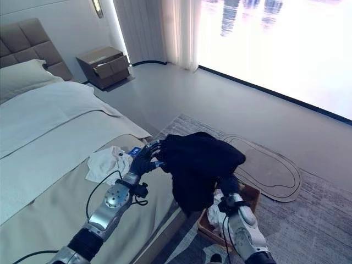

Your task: Pick up clothes into the bucket

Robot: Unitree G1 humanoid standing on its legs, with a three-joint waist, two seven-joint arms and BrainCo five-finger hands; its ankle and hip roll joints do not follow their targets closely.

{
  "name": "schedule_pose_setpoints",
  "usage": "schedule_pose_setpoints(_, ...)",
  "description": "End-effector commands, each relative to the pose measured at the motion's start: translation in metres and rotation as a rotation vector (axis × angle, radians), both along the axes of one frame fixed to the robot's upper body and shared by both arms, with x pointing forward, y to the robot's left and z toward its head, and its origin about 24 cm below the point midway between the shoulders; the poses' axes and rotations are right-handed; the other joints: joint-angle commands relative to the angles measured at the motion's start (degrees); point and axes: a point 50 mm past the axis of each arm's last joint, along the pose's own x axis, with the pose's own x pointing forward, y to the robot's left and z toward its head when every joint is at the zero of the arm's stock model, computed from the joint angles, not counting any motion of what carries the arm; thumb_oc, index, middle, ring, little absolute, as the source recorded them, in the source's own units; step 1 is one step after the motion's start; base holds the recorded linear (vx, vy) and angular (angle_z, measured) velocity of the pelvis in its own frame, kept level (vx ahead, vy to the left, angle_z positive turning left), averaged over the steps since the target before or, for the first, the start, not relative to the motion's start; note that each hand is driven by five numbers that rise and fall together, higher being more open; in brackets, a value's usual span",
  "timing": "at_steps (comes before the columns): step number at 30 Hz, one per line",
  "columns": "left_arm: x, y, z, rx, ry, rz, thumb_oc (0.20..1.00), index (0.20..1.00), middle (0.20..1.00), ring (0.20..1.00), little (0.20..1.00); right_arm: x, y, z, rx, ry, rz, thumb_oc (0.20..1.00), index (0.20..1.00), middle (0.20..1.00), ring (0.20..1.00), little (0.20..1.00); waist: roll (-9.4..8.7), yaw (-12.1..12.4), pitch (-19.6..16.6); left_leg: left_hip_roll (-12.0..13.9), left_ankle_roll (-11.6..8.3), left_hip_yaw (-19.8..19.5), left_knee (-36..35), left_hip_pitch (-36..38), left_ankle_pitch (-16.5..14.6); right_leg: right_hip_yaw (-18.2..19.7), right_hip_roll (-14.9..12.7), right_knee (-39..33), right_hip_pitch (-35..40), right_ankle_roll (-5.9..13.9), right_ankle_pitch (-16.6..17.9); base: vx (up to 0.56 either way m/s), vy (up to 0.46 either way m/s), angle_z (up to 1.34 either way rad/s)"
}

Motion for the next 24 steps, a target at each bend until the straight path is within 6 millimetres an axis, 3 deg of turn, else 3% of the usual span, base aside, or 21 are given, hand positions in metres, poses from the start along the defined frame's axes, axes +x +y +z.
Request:
schedule_pose_setpoints(1, 0.01, 0.018, 0.007, 0.039, -0.059, 0.06, 1.0, 1.0, 1.0, 1.0, 1.0, 0.016, -0.006, 0.051, 0.098, -0.283, -0.091, 0.2, 0.2, 0.2, 0.2, 0.2, -2.44, -0.62, -0.74, 3.91, -1.96, -3.04, 1.97, -2.9, -0.13, -0.46, -3.78, 4.61, -1.9, 3.25, 0.87, 0.0, 0.0, 0.0)
schedule_pose_setpoints(6, 0.001, 0.028, -0.015, 0.099, 0.028, 0.083, 1.0, 1.0, 1.0, 1.0, 1.0, 0.015, -0.025, 0.062, 0.122, -0.339, -0.209, 0.2, 0.2, 0.2, 0.2, 0.2, -2.42, -0.59, -0.8, 4.03, -1.93, -2.99, 1.82, -2.87, -0.18, -0.3, -3.65, 4.41, -1.96, 3.27, 0.95, 0.0, -0.003, -0.01)
schedule_pose_setpoints(12, -0.017, 0.043, -0.034, 0.074, 0.119, 0.099, 1.0, 1.0, 1.0, 1.0, 1.0, 0.013, -0.058, 0.093, 0.051, -0.464, -0.377, 0.2, 0.2, 0.2, 0.2, 0.2, -2.47, -0.24, -1.03, 3.87, -1.69, -3.04, 1.86, -2.83, -0.54, -0.04, -3.63, 4.35, -1.88, 3.31, 0.93, 0.0, 0.0, 0.0)
schedule_pose_setpoints(20, -0.03, 0.062, -0.033, -0.089, 0.145, 0.124, 1.0, 1.0, 1.0, 1.0, 1.0, 0.002, -0.085, 0.128, -0.039, -0.606, -0.504, 0.2, 0.2, 0.2, 0.2, 0.2, -2.48, 0.22, -0.81, 3.74, -1.59, -3.13, 2.09, -3.33, -0.67, -0.02, -3.57, 4.37, -2.33, 3.3, 0.98, 0.0, 0.0, 0.0)
schedule_pose_setpoints(24, -0.036, 0.067, -0.031, -0.18, 0.155, 0.1, 1.0, 1.0, 1.0, 1.0, 1.0, -0.001, -0.096, 0.135, -0.052, -0.628, -0.549, 0.2, 0.2, 0.2, 0.2, 0.2, -2.36, 0.17, -0.8, 3.68, -1.52, -3.05, 2.14, -3.38, -0.82, 0.28, -3.62, 4.33, -2.57, 3.34, 0.99, 0.0, 0.0, -0.01)
